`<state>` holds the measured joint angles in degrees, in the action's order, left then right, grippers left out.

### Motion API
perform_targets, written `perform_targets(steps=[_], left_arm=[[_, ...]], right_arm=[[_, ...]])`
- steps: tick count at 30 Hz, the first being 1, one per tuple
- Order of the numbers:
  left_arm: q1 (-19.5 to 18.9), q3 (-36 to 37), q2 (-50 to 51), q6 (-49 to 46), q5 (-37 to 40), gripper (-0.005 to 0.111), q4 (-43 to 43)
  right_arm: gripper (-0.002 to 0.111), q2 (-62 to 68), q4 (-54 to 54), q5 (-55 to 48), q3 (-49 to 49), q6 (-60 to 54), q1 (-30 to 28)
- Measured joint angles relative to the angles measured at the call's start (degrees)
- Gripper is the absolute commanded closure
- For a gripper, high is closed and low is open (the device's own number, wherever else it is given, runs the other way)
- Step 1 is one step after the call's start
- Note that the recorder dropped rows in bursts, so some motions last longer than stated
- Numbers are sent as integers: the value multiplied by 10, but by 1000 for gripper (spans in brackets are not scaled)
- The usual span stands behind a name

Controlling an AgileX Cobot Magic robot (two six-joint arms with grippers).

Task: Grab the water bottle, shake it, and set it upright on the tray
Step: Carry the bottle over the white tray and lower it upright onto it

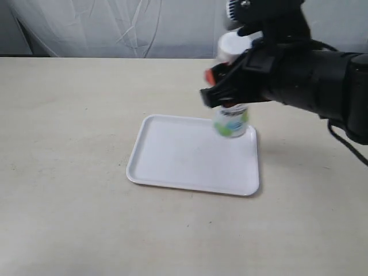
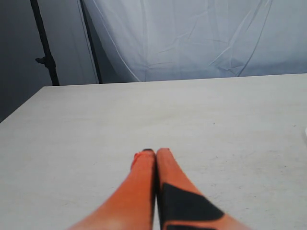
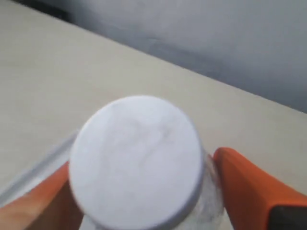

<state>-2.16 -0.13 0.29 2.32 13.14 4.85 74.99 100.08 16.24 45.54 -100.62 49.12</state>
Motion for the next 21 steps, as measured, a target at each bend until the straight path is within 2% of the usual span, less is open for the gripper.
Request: perform_targets(steps=[2, 4, 8, 11, 13, 18, 21], left_arm=[[0, 0, 0, 0, 0, 107, 0], [0, 0, 0, 0, 0, 107, 0], [0, 0, 0, 0, 0, 107, 0], [0, 0, 0, 0, 0, 107, 0], [0, 0, 0, 0, 0, 107, 0], [0, 0, 0, 0, 0, 107, 0], [0, 0, 0, 0, 0, 107, 0]], right_arm=[[109, 1, 0, 62, 0, 6, -8], [109, -1, -2, 33, 0, 10, -10], [109, 11, 5, -233, 0, 26, -7], [109, 24, 0, -324, -2, 32, 3], [109, 29, 0, -299, -2, 37, 4], [109, 34, -5, -101, 0, 30, -1], [109, 35, -11, -56, 0, 25, -5]])
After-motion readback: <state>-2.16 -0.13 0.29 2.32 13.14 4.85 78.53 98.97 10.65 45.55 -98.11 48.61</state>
